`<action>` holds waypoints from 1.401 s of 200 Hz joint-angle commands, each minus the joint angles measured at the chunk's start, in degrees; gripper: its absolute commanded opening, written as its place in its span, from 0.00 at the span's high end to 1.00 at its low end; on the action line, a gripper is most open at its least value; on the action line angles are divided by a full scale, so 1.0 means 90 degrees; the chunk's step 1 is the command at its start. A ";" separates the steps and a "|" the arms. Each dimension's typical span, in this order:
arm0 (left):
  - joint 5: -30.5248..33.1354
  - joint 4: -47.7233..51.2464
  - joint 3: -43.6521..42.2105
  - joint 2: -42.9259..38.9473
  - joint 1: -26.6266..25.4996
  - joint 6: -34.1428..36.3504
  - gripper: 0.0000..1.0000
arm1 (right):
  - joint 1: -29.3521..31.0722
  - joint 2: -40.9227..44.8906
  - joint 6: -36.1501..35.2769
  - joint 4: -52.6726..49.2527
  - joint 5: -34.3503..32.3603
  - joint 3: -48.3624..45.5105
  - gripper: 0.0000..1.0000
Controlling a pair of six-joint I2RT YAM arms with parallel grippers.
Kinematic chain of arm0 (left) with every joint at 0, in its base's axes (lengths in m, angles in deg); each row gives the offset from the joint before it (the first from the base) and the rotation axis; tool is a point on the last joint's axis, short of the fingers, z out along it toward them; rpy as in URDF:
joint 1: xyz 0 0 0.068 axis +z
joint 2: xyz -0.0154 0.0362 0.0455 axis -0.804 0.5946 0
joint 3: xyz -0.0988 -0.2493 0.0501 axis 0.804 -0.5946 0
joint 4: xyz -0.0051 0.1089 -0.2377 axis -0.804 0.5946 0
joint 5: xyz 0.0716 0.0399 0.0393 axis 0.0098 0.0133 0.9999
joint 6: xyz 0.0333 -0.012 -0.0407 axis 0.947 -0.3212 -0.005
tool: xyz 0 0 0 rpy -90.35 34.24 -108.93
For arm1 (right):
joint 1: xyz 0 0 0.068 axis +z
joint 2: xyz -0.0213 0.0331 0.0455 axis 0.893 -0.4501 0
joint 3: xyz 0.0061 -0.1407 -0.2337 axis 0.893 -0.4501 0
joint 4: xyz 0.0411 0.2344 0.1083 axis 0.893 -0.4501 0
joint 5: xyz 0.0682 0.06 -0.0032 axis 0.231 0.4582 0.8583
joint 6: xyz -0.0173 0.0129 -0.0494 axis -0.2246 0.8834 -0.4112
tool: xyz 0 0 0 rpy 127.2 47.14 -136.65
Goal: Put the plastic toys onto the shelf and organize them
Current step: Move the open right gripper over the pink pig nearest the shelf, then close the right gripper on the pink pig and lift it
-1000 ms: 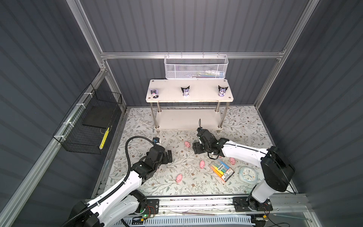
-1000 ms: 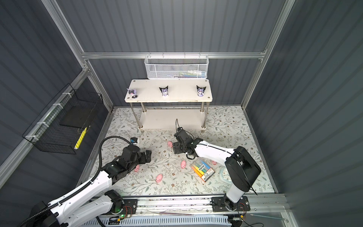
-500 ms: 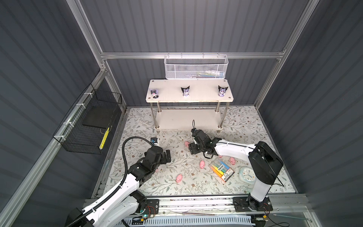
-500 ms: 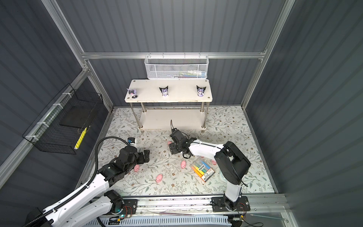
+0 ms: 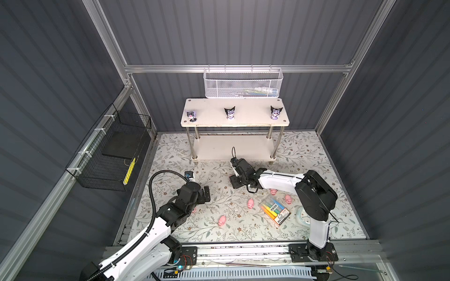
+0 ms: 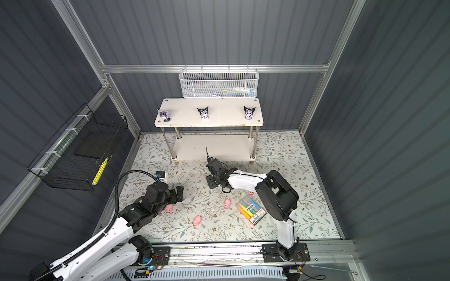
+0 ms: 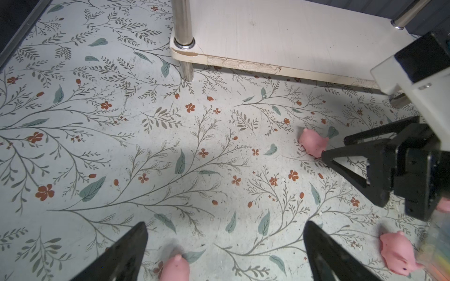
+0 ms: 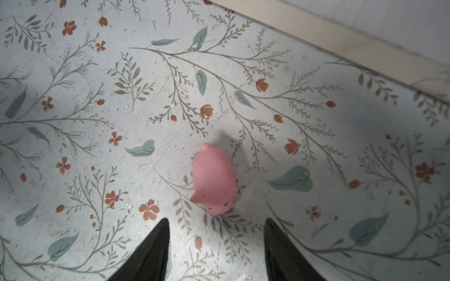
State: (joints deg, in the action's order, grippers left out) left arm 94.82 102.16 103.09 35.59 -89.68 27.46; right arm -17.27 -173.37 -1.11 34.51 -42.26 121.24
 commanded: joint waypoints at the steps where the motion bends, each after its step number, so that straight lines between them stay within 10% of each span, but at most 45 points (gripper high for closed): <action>1: 0.0122 0.0134 -0.0035 0.0016 0.0004 -0.0023 0.00 | 0.0028 -0.0170 -0.0131 0.0033 0.0052 0.0180 0.40; 215: 0.0169 0.0120 0.0005 0.0163 0.0005 -0.0025 0.00 | -0.0021 -0.0691 -0.0238 0.0053 0.0271 0.0392 0.49; 280: 0.0207 0.0134 0.0017 0.0161 0.0011 -0.0012 0.00 | -0.0023 -0.0721 -0.0239 -0.0059 0.0301 0.0463 0.66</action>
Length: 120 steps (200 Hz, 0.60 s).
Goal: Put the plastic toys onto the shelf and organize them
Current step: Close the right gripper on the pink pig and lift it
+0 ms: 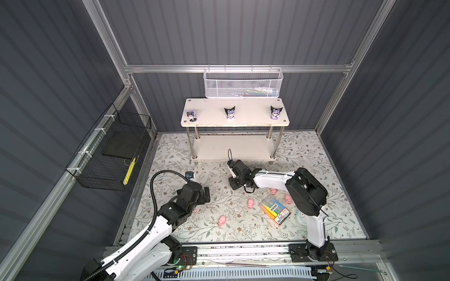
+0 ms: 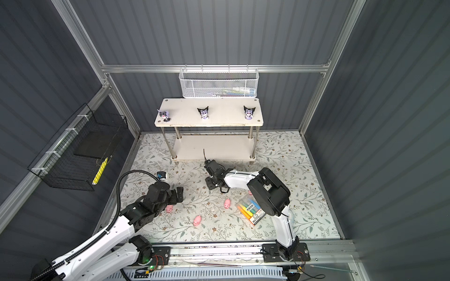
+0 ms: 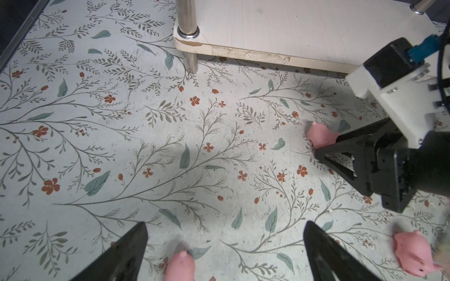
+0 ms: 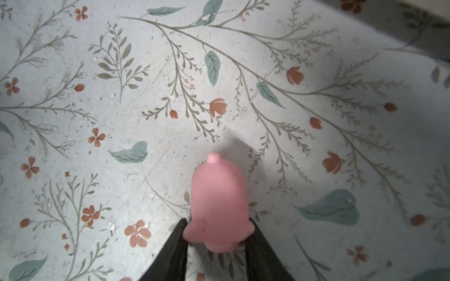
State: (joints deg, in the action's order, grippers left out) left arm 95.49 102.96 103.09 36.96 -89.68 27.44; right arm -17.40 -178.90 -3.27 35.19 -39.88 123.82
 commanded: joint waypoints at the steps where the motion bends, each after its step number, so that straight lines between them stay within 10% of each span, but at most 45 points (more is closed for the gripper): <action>1: 0.0132 0.0044 0.0015 0.0004 0.0012 -0.0005 0.00 | -0.0007 -0.0101 0.0001 -0.0137 0.0036 0.0180 0.66; 120: 0.0151 0.0312 0.0026 -0.0344 0.0007 -0.0107 0.00 | -0.0001 0.0371 0.0166 -0.0174 -0.0032 -0.0142 0.74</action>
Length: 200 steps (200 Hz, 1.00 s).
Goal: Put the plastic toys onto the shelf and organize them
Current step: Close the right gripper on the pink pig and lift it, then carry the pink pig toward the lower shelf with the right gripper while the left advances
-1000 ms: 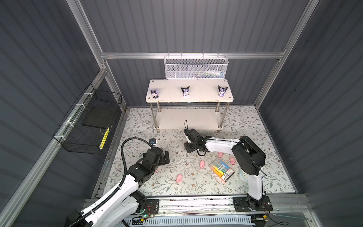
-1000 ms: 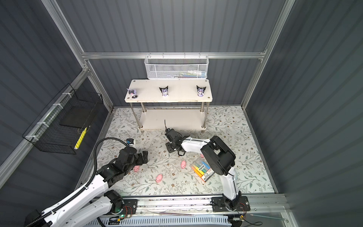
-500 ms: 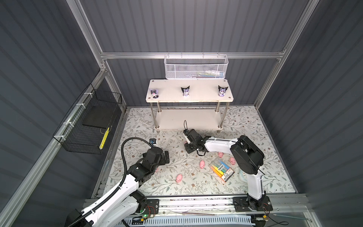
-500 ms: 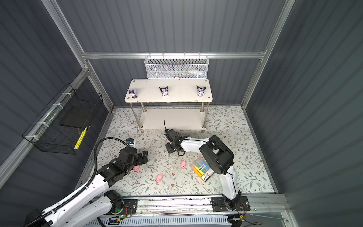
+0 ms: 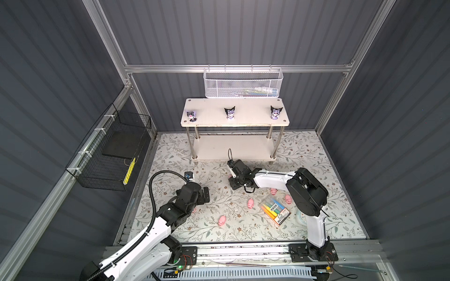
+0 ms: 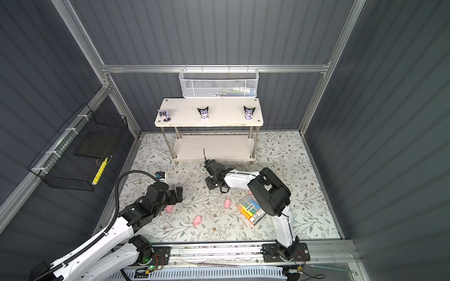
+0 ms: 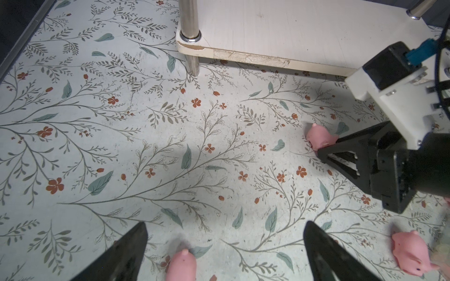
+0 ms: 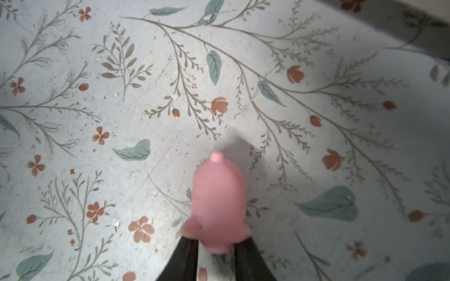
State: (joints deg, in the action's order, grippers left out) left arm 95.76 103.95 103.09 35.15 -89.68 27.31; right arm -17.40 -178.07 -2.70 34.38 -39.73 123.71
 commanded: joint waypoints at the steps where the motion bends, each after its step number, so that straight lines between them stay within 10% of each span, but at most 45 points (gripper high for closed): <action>1: 0.0122 0.0206 0.0030 -0.0146 0.0006 -0.0098 0.00 | 0.0001 0.0279 0.0104 -0.0087 -0.0054 -0.0133 0.75; 200: -0.0701 -0.0114 0.0673 0.0355 0.0004 0.0044 0.00 | -0.0347 0.1628 -0.0065 -0.0128 -0.0915 -0.1003 0.77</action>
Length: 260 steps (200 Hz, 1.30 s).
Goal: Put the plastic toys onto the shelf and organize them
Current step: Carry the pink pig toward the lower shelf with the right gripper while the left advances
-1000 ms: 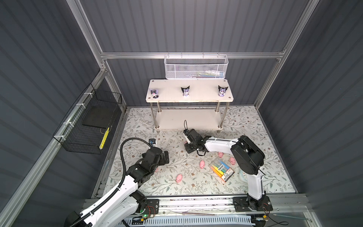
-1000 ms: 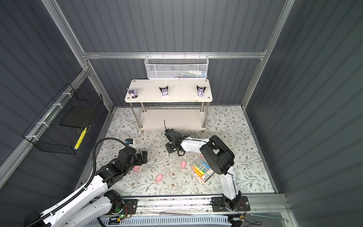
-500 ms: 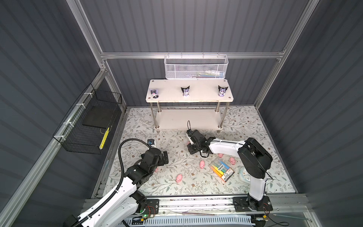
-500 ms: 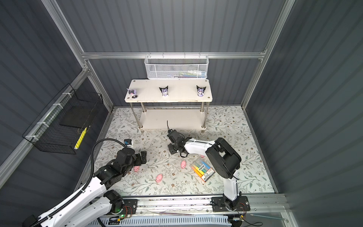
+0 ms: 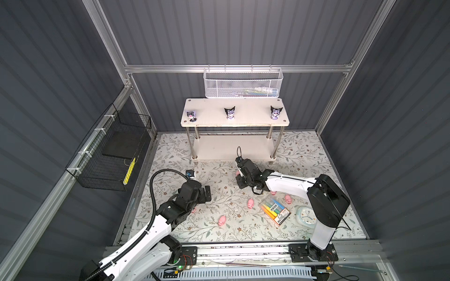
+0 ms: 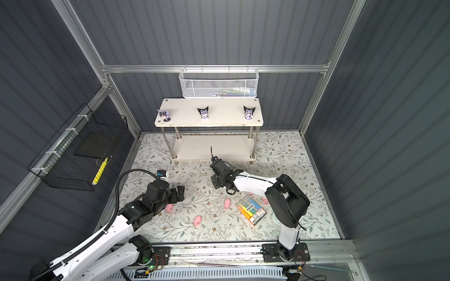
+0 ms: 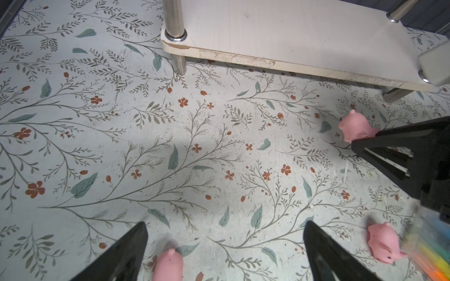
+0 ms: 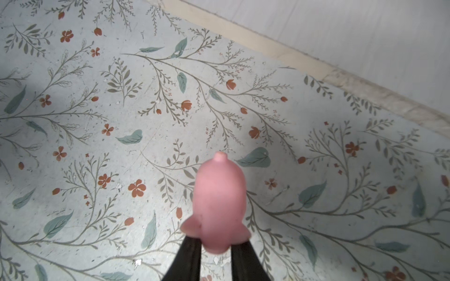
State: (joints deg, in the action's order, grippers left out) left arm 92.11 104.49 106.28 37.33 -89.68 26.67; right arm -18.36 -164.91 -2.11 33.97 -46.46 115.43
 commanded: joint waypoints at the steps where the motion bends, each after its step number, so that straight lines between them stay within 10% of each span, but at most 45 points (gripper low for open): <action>1: -0.0313 -0.0184 0.0321 0.0124 0.0004 0.0119 0.00 | -0.0250 0.0171 -0.0139 -0.0077 -0.0169 -0.0079 0.77; 260: -0.1581 -0.0948 0.1808 0.2156 0.0005 0.0835 0.00 | -0.2526 -0.0425 -0.0692 -0.0033 0.0357 0.0882 0.76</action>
State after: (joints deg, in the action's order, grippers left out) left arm 78.36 95.86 120.99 56.59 -89.68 32.84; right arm -40.29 -167.75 -8.23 34.01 -44.16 121.85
